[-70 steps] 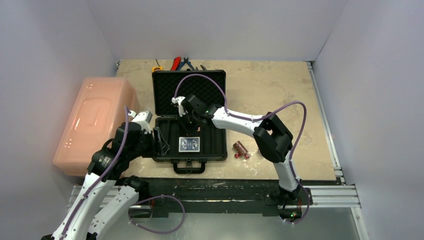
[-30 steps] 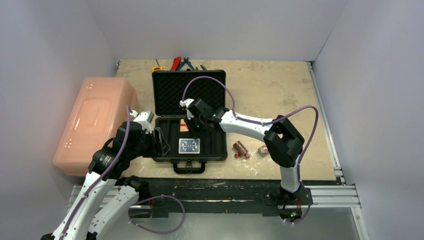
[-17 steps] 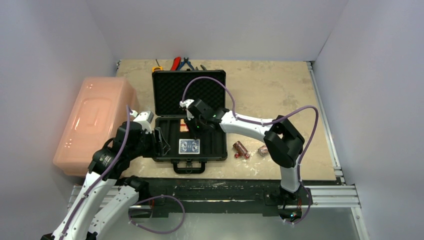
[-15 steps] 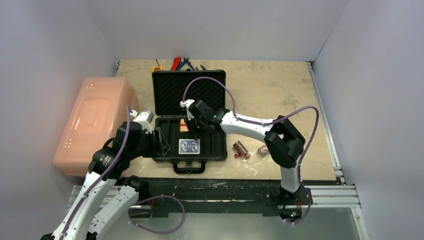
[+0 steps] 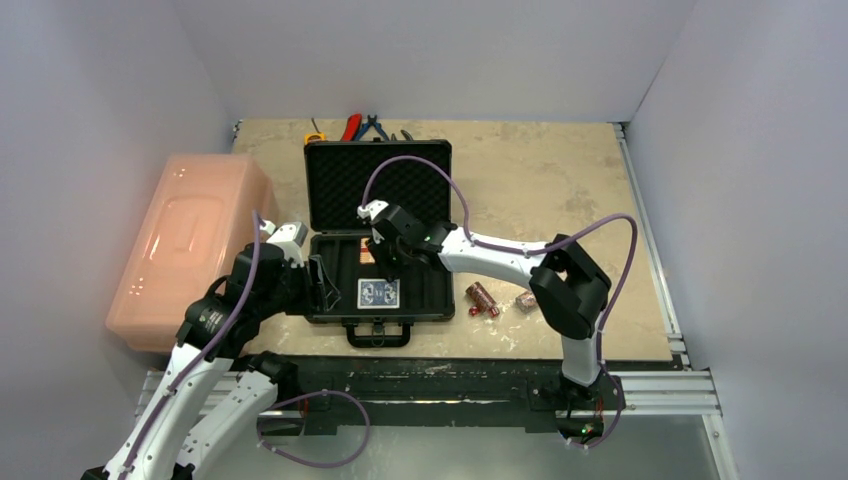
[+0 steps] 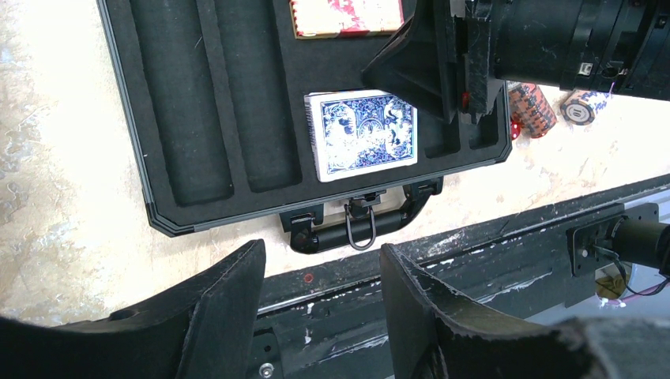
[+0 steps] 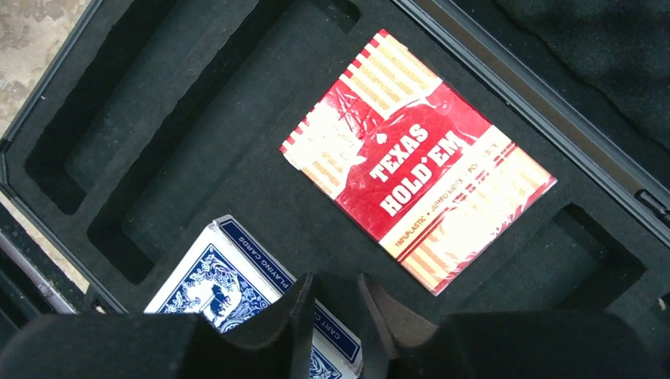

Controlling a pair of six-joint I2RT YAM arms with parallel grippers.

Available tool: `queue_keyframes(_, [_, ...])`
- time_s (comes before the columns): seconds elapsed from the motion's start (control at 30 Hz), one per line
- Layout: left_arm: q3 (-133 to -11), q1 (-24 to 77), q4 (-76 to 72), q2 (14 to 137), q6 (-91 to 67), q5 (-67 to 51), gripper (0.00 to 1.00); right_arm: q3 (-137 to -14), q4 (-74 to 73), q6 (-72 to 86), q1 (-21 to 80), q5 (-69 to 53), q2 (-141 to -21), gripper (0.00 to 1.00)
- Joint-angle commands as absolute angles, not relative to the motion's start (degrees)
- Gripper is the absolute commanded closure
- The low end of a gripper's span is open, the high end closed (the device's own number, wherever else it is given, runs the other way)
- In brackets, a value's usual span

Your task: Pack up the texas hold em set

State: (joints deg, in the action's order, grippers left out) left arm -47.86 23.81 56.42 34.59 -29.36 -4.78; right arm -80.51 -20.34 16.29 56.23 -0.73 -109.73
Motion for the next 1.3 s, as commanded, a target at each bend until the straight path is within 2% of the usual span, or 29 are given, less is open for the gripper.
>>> queue_keyframes(0.0, [-47.4,24.3,54.6,34.8,-28.9,-4.8,0.46,-82.4,-27.1,16.3,58.0,3.2,-107.9,0.62])
queue_keyframes(0.13, [-47.4,24.3,54.7,34.9,-28.9,-4.8,0.46,-84.8,-27.3,16.3,58.0,6.3,-106.6,0.48])
queue_keyframes(0.37, [-47.4,24.6,54.8,34.9,-29.0,-4.6,0.46,-85.5,-27.5,15.2,58.0,8.5,-104.5,0.47])
queue_keyframes(0.53, [-47.4,24.7,54.8,34.9,-29.1,-4.5,0.46,-85.1,-26.9,14.6,58.0,7.6,-102.6,0.50])
queue_keyframes(0.9, [-47.4,24.7,54.8,34.9,-29.1,-4.2,0.46,-80.8,-24.3,14.2,58.2,0.1,-101.1,0.70])
queue_keyframes(1.27, [-47.4,24.9,54.8,35.0,-29.1,-4.3,0.46,-80.5,-21.7,12.5,61.0,-6.9,-104.5,0.73])
